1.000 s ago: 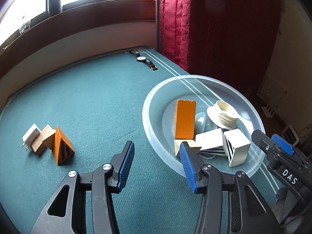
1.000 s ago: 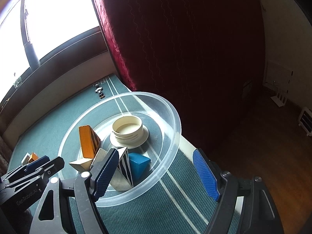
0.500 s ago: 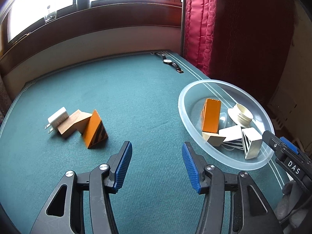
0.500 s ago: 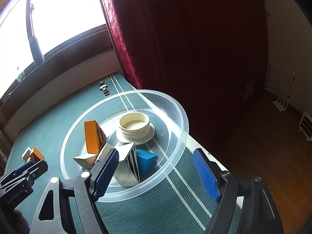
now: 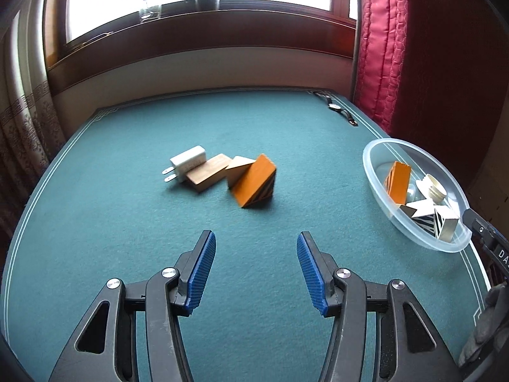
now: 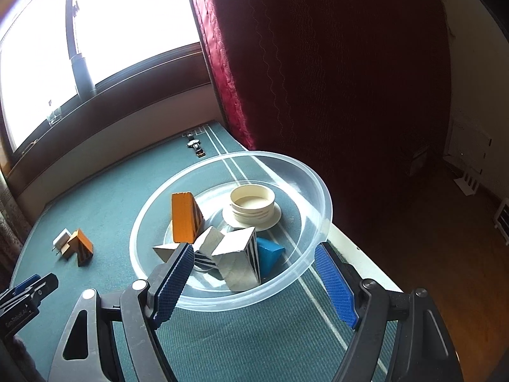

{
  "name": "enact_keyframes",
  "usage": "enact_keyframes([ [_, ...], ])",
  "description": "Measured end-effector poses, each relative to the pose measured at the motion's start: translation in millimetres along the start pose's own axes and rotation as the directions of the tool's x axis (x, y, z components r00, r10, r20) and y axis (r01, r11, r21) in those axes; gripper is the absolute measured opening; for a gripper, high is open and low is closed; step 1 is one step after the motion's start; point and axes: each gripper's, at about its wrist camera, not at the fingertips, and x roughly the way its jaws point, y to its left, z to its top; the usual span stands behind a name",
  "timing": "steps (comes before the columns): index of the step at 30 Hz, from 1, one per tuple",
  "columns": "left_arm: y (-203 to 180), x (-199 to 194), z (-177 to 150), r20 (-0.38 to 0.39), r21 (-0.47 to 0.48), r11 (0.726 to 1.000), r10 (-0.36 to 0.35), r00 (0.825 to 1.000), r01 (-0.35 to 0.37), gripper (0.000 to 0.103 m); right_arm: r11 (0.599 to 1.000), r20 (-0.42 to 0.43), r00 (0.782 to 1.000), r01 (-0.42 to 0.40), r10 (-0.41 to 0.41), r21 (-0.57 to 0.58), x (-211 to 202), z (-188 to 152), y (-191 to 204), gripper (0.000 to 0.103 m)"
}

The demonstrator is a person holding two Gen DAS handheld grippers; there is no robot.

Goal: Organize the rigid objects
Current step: 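Withdraw both open grippers from the bowl toward the remaining objects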

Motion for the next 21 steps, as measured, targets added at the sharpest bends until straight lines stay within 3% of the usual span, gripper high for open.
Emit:
enact_keyframes([
  [10,47.2,-48.9,-13.6,0.045,-0.106,0.990,0.094,0.995,-0.089,0.058,0.992,0.021,0.995,-0.092,0.094,-0.090,-24.0,-9.5,31.7,0.086],
  [21,55.8,-63.0,-13.8,0.062,-0.119,0.987,0.115,0.991,-0.107,0.059,0.979,0.012,0.990,-0.138,0.141,-0.149,-38.0,-20.3,50.1,0.087],
])
